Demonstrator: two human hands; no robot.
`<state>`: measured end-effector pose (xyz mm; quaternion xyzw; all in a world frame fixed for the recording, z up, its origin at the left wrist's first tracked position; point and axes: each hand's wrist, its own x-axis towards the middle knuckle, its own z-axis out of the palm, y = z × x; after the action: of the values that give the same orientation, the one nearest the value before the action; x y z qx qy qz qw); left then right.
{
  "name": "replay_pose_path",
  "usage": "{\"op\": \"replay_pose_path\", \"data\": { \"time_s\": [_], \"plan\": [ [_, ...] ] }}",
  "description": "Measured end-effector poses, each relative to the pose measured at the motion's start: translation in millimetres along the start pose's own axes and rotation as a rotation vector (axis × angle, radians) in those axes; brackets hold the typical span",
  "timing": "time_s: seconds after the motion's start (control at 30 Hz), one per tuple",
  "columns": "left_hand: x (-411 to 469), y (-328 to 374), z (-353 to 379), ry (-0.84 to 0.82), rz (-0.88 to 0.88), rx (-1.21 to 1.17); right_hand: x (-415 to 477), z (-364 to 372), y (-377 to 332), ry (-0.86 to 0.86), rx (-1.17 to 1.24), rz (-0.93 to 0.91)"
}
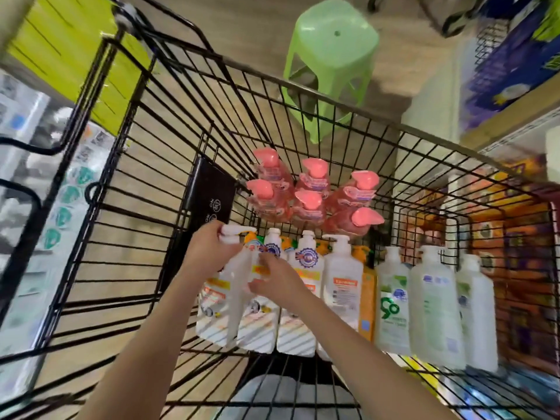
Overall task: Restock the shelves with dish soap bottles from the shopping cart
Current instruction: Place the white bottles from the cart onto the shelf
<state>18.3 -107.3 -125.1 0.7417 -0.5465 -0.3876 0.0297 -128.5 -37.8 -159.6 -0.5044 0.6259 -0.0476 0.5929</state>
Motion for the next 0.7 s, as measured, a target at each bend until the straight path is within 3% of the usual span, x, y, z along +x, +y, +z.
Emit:
{"op": "replay_pose_path", "data": {
  "time_s": [0.1, 0.2, 0.33, 0.47, 0.53, 0.63, 0.7],
  "plan": [
    [-23, 5, -13, 0.049, 0.021, -0.008, 1, 24, -17, -0.041, 0.162, -0.004],
    [-50, 7, -26, 0.162, 0.04, -0.037, -3, 38, -30, 0.054, 0.173, 0.001],
    [-68, 15, -49, 0.25, 0.234, -0.105, -14, 26, -53, 0.15, 0.306, -0.135],
    [-70, 49, -72, 0.192, 0.372, -0.205, -41, 3, -67, 0.252, 0.529, -0.217],
    [-68, 56, -75, 0.133, 0.416, -0.389, -52, -12, -61, 0.305, 0.618, -0.203],
    [-41, 34, -45, 0.061, 0.244, -0.484, -73, -41, -42, 0.333, 0.72, -0.17],
    [-23, 14, -8, -0.169, 0.046, -0.336, -87, -60, -23, 0.318, 0.779, -0.145]
  ]
}}
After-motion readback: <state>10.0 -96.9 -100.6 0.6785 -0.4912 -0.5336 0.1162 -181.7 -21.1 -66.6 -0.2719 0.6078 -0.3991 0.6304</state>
